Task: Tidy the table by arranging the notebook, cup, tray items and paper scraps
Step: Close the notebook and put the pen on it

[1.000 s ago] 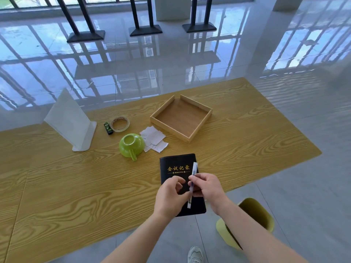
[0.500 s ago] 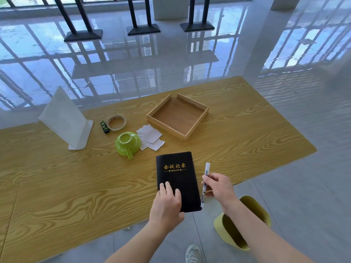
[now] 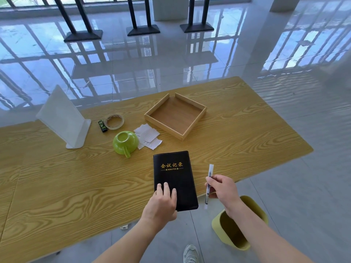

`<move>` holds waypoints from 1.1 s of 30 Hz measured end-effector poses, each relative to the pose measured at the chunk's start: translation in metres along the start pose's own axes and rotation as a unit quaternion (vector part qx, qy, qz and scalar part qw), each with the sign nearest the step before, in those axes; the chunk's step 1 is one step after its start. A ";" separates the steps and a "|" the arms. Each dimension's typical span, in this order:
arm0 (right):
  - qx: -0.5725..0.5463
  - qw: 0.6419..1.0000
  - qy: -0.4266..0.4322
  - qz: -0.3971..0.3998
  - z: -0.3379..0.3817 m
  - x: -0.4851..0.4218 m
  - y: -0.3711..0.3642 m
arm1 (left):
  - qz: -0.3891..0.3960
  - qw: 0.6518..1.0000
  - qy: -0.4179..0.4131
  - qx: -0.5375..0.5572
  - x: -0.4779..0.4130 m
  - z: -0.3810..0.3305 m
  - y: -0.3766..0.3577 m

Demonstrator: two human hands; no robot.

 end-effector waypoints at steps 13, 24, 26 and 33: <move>-0.005 1.000 0.000 0.024 -0.006 0.002 -0.009 | -0.012 0.988 -0.151 -0.015 0.007 0.007 0.000; -0.018 0.998 -0.010 0.051 0.000 0.004 -0.026 | -0.133 0.942 -0.063 0.301 0.012 0.031 0.013; -0.021 0.998 -0.015 0.058 0.002 0.003 -0.030 | -0.153 0.932 -0.065 0.323 0.014 0.035 0.016; -0.015 0.997 -0.021 0.073 0.004 -0.002 -0.044 | -0.169 0.904 -0.046 0.389 0.020 0.039 0.011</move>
Point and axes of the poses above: each hand's wrist, its own x-axis away from the middle knuckle, its own y-axis out of the back of the hand, z = x × y, the point moved 7 cm from there along -x, towards the middle knuckle, and after that the axes turned 9 degrees about x, right-handed, at the moved point
